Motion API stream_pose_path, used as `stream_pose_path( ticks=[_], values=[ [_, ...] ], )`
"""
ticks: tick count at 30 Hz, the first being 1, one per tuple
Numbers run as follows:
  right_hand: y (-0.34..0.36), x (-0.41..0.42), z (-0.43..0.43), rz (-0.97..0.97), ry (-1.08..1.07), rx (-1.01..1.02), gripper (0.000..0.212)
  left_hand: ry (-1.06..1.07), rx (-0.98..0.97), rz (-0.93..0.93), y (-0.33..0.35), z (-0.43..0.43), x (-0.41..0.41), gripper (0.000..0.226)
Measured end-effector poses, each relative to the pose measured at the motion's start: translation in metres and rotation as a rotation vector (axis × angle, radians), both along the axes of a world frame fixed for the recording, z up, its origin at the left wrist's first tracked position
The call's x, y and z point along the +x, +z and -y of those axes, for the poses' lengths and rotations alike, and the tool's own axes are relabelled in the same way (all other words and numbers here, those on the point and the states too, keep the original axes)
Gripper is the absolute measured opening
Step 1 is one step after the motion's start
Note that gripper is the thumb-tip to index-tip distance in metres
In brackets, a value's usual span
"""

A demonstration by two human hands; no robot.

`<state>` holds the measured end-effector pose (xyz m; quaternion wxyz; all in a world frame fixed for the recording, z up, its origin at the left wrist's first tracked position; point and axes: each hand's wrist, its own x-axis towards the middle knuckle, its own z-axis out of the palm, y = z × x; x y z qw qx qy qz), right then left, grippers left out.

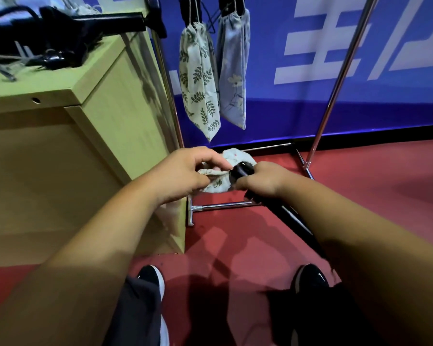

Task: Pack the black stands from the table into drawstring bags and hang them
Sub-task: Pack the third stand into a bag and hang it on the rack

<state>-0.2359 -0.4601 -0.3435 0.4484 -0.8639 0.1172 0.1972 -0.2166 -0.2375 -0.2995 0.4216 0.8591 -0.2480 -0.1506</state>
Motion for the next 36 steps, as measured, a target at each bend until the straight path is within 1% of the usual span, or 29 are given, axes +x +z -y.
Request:
stream_pose_path(
  ticks=[4,6,8,11,14,16,18,20,23,27,29,31,32,34,36],
  values=[
    [-0.005,-0.006,-0.010,-0.048,-0.124,0.244,0.039,0.023,-0.013,0.205,-0.002,0.009,-0.010,0.052],
    [-0.006,-0.008,-0.017,-0.126,-0.097,0.293,0.041,0.042,-0.035,0.293,-0.006,0.015,-0.012,0.050],
    [-0.006,-0.009,-0.023,-0.179,-0.057,0.349,0.035,0.060,-0.038,0.325,-0.011,0.020,-0.011,0.049],
    [-0.002,-0.009,-0.030,-0.234,-0.013,0.449,0.033,0.114,0.005,0.290,-0.019,0.022,-0.007,0.047],
    [0.008,-0.009,-0.034,-0.250,-0.035,0.635,0.023,0.216,0.054,0.258,-0.027,0.019,0.002,0.047],
    [0.011,-0.007,-0.034,-0.290,-0.063,0.736,0.025,0.300,0.022,0.212,-0.028,0.014,0.008,0.048],
    [0.012,-0.004,-0.035,-0.330,-0.072,0.727,0.030,0.358,-0.044,0.120,-0.027,0.010,0.011,0.045],
    [0.015,-0.004,-0.038,-0.347,-0.081,0.669,0.033,0.315,-0.122,0.036,-0.027,0.008,0.013,0.041],
    [0.016,-0.001,-0.045,-0.322,-0.151,0.676,0.023,0.186,-0.187,-0.086,-0.026,0.009,0.012,0.036],
    [0.007,0.000,-0.038,-0.186,-0.205,0.698,0.018,0.231,-0.208,-0.119,-0.029,0.009,0.015,0.035],
    [0.008,-0.003,-0.034,-0.153,-0.265,0.819,0.018,0.241,-0.209,-0.137,-0.029,0.008,0.016,0.039],
    [0.013,-0.004,-0.032,-0.208,-0.309,0.965,0.017,0.209,-0.196,-0.163,-0.027,0.009,0.014,0.047],
    [0.014,-0.003,-0.031,-0.247,-0.339,0.979,0.020,0.190,-0.169,-0.162,-0.025,0.011,0.011,0.052],
    [0.012,-0.001,-0.031,-0.280,-0.391,0.954,0.026,0.157,-0.103,-0.119,-0.026,0.013,0.006,0.058],
    [0.008,0.001,-0.033,-0.299,-0.387,0.868,0.030,0.139,-0.084,-0.100,-0.029,0.014,0.004,0.057]
  ],
)
